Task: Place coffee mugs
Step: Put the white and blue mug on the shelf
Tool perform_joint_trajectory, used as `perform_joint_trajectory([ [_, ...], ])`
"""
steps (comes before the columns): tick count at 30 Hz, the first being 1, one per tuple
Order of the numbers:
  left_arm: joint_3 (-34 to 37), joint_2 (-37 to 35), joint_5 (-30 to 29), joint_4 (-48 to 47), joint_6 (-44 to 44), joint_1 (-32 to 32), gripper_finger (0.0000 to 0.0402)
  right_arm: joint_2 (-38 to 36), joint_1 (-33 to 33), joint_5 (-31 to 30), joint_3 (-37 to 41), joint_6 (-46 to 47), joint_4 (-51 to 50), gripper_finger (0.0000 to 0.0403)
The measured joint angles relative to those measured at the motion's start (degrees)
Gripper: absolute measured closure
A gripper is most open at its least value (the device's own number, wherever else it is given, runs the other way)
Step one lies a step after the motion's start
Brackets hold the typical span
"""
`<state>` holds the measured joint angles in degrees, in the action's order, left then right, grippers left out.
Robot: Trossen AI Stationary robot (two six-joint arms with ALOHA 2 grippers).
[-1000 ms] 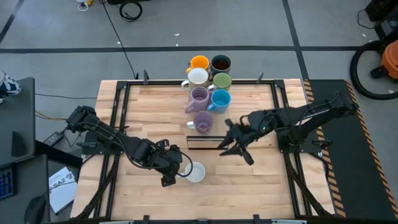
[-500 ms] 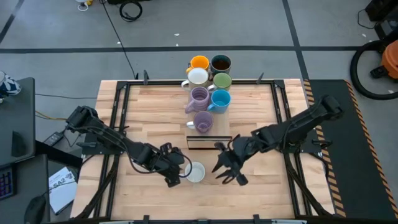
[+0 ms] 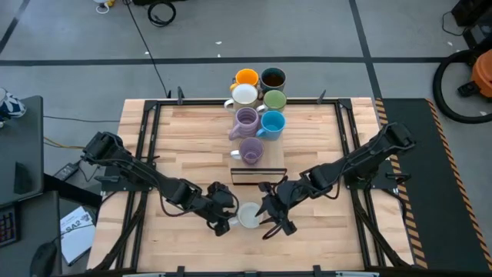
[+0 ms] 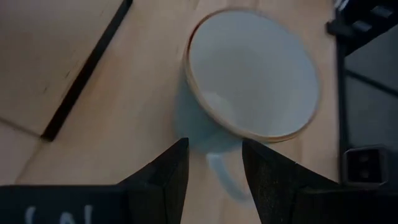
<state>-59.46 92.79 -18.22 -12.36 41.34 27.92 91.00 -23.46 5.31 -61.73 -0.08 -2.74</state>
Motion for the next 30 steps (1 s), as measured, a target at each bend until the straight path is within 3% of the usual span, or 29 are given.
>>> perform_joint_trajectory([
  [6, -0.1, 2.2, 0.3, 5.3, 0.3, 0.0, 0.0244, 0.0, -1.9, 0.7, 0.0, -0.1, -1.4, 0.0274],
  [30, 0.0, 3.0, 1.7, 5.6, 0.0, 0.1, 0.0244, 2.6, -3.9, -3.0, 0.0, -0.1, -7.0, 0.0274],
])
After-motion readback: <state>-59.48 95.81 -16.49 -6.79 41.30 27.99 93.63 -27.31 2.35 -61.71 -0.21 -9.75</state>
